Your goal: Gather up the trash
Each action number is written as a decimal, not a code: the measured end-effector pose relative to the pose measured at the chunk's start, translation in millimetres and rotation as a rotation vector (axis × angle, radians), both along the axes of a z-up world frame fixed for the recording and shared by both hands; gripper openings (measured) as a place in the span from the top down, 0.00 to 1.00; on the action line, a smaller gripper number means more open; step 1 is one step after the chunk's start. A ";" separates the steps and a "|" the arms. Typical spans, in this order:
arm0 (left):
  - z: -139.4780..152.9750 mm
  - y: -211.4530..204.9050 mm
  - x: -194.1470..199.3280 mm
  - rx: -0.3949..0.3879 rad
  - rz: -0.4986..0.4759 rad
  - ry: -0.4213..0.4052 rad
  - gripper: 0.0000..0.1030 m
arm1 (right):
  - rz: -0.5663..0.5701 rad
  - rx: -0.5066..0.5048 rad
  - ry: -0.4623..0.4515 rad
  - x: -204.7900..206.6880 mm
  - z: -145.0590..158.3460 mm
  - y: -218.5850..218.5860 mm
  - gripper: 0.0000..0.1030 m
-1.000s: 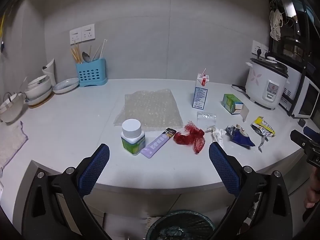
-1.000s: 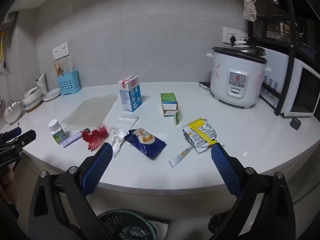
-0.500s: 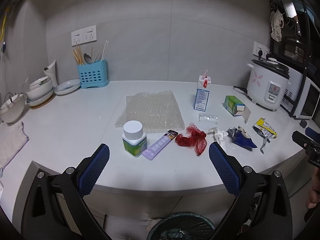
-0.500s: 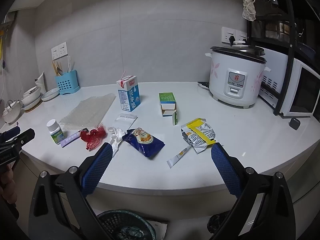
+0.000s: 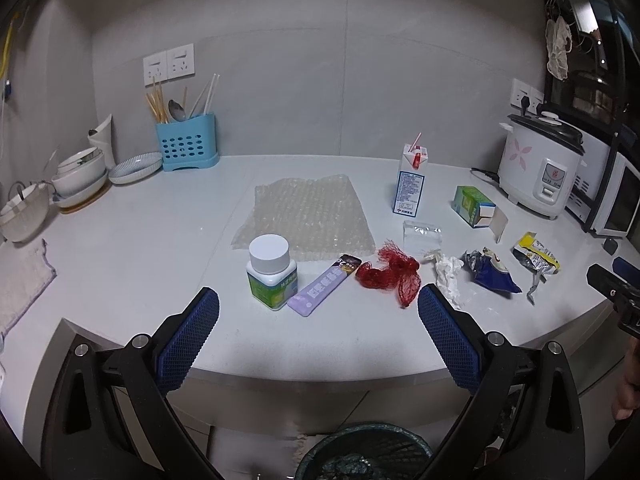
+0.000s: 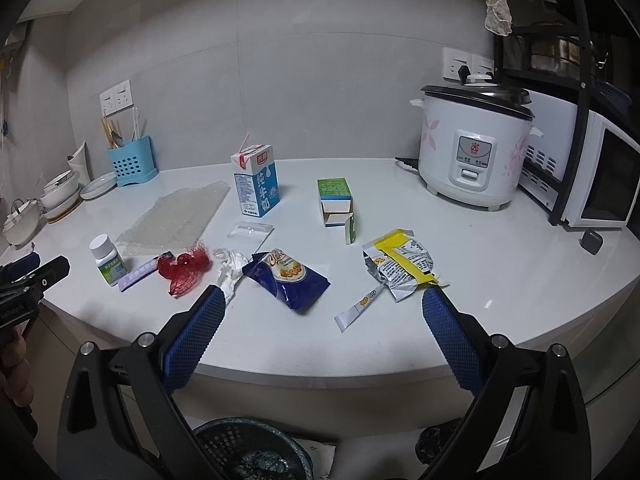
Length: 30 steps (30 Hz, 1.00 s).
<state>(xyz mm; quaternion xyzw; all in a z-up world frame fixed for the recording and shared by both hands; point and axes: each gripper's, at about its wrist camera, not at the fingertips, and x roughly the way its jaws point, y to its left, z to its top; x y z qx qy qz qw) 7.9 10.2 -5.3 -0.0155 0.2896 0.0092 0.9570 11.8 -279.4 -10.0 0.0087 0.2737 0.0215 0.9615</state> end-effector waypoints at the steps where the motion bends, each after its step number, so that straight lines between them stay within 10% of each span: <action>1: 0.2 0.0 -0.3 0.001 -0.001 -0.001 0.06 | 0.000 -0.005 -0.005 -0.9 0.9 1.3 0.08; 30: 7.3 4.6 -7.3 -0.018 0.004 -0.007 0.06 | 0.022 0.010 -0.029 -4.7 12.0 9.0 0.08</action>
